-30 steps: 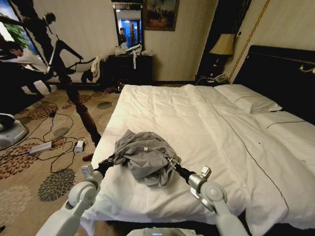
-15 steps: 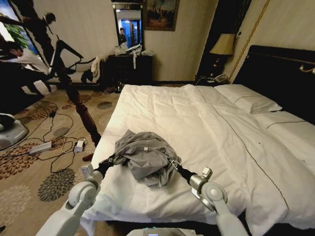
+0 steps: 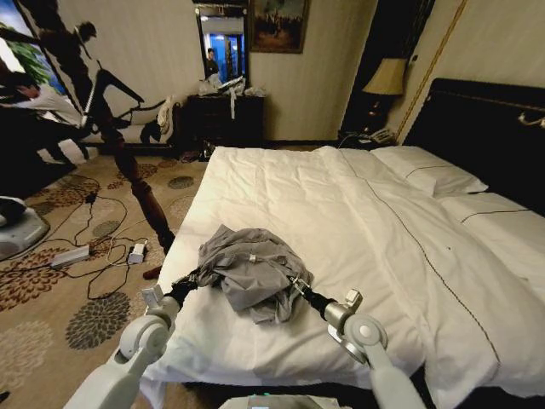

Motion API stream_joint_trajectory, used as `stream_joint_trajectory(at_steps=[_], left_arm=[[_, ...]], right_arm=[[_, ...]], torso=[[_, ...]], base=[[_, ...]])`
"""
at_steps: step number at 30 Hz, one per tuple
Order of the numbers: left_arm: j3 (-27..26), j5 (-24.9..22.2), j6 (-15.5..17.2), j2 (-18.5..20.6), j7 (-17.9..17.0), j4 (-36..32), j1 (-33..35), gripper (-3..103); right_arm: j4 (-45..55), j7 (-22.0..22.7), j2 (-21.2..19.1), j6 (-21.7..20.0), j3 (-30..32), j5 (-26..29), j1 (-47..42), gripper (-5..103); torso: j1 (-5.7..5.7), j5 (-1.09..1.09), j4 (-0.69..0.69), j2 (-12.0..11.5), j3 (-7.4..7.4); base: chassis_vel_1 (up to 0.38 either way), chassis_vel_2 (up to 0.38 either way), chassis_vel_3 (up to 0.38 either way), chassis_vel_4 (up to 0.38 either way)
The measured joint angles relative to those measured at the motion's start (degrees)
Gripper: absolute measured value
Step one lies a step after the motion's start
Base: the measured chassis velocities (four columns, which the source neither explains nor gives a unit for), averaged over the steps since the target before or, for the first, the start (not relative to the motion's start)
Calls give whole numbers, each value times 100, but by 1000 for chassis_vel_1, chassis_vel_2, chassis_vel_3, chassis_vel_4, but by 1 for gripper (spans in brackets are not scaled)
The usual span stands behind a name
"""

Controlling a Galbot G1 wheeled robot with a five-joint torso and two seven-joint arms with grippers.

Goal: Pick up the clothes from the bed and hang them on the clothes hanger.

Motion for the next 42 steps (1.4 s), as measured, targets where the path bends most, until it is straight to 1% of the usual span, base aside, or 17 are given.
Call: stream_joint_trajectory(at_steps=[2, 4, 7, 9, 11, 13, 16, 18, 25, 26, 29, 33, 36, 38, 40, 41, 42], left_arm=[[-5, -9, 0, 8, 0, -11, 8, 0], [-5, -9, -1, 9, 0, -11, 8, 0], [13, -10, -1, 3, 0, 10, -2, 0], [24, -9, -1, -2, 0, 16, -7, 0], [52, -3, -3, -24, 0, 33, -27, 0], [56, -3, -3, -27, 0, 34, -31, 0], [62, -3, -5, -29, 0, 52, -41, 0], [61, -3, -6, -29, 1, 57, -40, 0], [67, -6, -12, -27, 9, 73, -51, 0], [70, -6, -12, -24, 10, 73, -55, 0], [73, -5, -13, -10, 15, 72, -57, 0], [71, -4, -16, 41, 25, 26, -63, 0], [34, -21, -17, 197, 26, -97, -120, 0], [-7, -89, -17, 394, 18, -227, -186, 0], [-98, -251, 8, 870, 9, -476, -317, 0], [-98, -251, 8, 870, 9, -476, -317, 0], [-153, -360, 27, 1088, 4, -585, -375, 0]], right_arm=[[-28, -3, 1, 13, 2, 2, 30, 94], [-34, -5, -1, 20, 7, 3, 37, 94], [-63, -13, -4, 51, 26, 1, 47, 78], [-64, -18, -4, 57, 27, -1, 47, 78], [-64, -36, -3, 71, 27, -6, 40, 62], [-64, -43, -4, 74, 27, -7, 37, 62], [-63, -75, -24, 84, 47, -16, 23, 45], [-61, -79, -29, 86, 51, -18, 20, 45], [-45, -143, -95, 118, 76, -71, -9, 13], [-41, -155, -105, 126, 77, -89, -10, 13], [-21, -201, -147, 150, 76, -160, -22, 3], [63, -303, -262, 213, 71, -359, -45, 1], [257, -407, -521, 282, 74, -626, -53, 0], [462, -442, -801, 343, 107, -753, -46, 0], [777, -538, -1373, 514, 211, -955, 0, 0], [777, -538, -1373, 514, 211, -955, 0, 0], [889, -586, -1626, 580, 276, -1022, 36, 0]], torso=[[0, 0, 0, 0, 0], [0, 0, 0, 0, 0], [0, 0, 0, 0, 0], [0, 0, 0, 0, 0], [0, 0, 0, 0, 0], [0, 0, 0, 0, 0], [0, 0, 0, 0, 0], [0, 0, 0, 0, 0], [0, 0, 0, 0, 0], [0, 0, 0, 0, 0], [0, 0, 0, 0, 0], [0, 0, 0, 0, 0], [0, 0, 1, 0, 0], [0, 0, 0, 0, 0], [0, 0, -1, 0, 0], [0, 0, -1, 0, 0], [0, -1, 0, 0, 0]], base=[[0, 0, 0, 0], [0, 0, 0, 0], [0, 0, 0, 0], [0, 0, 0, 0], [0, 0, 0, 0], [0, 0, 0, 0], [0, 0, 0, 0], [0, 0, 0, 0], [0, 0, 0, 0], [0, 0, 0, 0], [0, 0, 0, 0], [0, 0, 0, 0], [0, 0, 0, 0], [0, 0, 0, 0], [0, 0, 0, 0], [0, 0, 0, 0], [0, 0, 0, 0]])
